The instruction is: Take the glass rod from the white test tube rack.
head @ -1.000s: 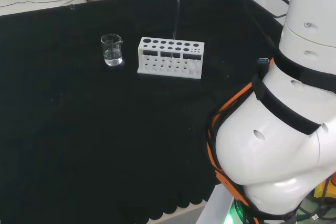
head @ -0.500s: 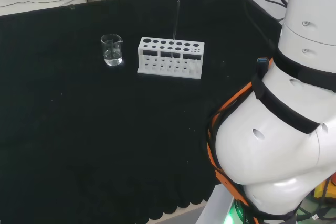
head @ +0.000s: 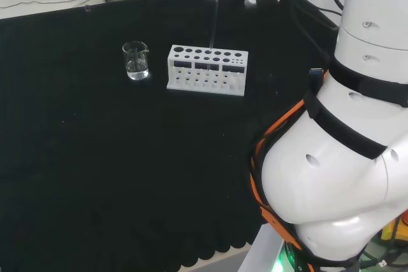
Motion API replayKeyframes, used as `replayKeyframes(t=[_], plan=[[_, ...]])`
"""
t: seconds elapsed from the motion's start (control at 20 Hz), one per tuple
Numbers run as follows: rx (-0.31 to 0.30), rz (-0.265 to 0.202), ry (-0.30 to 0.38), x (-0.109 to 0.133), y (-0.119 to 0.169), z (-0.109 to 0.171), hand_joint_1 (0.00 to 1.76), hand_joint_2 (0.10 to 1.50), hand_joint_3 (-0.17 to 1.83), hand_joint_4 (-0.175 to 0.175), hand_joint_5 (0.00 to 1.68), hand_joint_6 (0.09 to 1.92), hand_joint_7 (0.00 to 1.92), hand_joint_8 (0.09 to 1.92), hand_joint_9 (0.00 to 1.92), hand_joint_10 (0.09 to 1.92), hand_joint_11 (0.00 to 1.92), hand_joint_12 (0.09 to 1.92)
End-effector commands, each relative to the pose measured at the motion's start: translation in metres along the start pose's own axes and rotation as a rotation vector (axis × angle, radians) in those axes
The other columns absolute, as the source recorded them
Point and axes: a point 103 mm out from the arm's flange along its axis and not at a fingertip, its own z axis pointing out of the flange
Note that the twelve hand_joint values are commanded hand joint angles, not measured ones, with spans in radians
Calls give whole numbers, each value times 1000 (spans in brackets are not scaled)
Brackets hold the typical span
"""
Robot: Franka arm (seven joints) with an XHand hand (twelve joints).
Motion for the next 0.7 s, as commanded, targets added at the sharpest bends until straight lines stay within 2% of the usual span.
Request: replayKeyframes(t=[0.05,0.7], plan=[[10,-24,8,1,9,12,586,924,508,-175,305,867,694,1141,918,1189,793,1335],[31,-31,13,-3,21,30,600,922,522,-175,316,901,708,1153,1047,1345,1183,1325]])
